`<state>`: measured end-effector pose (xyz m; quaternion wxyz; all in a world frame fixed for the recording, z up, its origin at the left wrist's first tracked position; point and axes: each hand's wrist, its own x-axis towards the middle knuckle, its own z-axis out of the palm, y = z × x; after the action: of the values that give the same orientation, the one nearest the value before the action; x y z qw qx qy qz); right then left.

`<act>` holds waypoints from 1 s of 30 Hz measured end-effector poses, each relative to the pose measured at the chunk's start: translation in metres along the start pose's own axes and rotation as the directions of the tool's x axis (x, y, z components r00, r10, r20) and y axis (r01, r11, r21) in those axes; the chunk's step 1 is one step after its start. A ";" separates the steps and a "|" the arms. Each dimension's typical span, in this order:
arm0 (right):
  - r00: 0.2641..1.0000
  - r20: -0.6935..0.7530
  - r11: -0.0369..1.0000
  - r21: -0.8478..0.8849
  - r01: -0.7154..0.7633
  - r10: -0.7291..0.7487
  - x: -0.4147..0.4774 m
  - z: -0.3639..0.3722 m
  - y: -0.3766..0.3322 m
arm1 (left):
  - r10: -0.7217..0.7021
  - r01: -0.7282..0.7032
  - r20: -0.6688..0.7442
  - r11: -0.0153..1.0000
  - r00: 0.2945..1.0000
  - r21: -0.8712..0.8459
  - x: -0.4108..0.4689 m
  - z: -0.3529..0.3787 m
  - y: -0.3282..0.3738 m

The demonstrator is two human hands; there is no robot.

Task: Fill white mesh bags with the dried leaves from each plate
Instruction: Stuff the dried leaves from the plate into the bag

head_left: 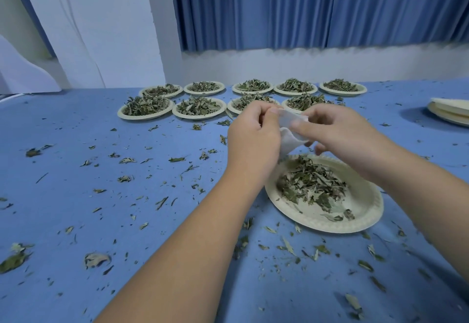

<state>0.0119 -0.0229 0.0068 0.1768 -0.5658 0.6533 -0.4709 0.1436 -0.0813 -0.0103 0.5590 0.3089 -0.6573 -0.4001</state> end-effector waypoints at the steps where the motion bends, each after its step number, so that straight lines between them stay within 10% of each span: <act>1: 0.997 -0.038 0.995 -0.083 0.063 -0.066 -0.005 -0.005 0.004 | -0.009 0.009 -0.013 1.000 1.000 0.016 0.002 -0.002 -0.001; 4: 0.980 0.078 0.914 -0.353 0.201 -0.185 -0.021 -0.021 0.015 | -0.033 0.036 -0.045 0.998 0.998 0.050 0.008 -0.006 -0.006; 12: 0.854 0.518 0.733 -0.603 0.315 0.060 -0.032 -0.027 0.027 | 0.040 -0.018 -0.153 0.990 0.987 0.142 0.014 -0.016 -0.009; 30: 0.873 0.467 0.658 -0.703 0.269 0.141 -0.042 -0.024 0.028 | 0.148 -0.125 -0.045 0.936 0.988 0.328 0.013 -0.018 -0.024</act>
<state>-0.0101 0.0225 -0.0168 0.0674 -0.7097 0.7012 -0.0091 0.1577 -0.1072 -0.0245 0.5493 0.3639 -0.7142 -0.2359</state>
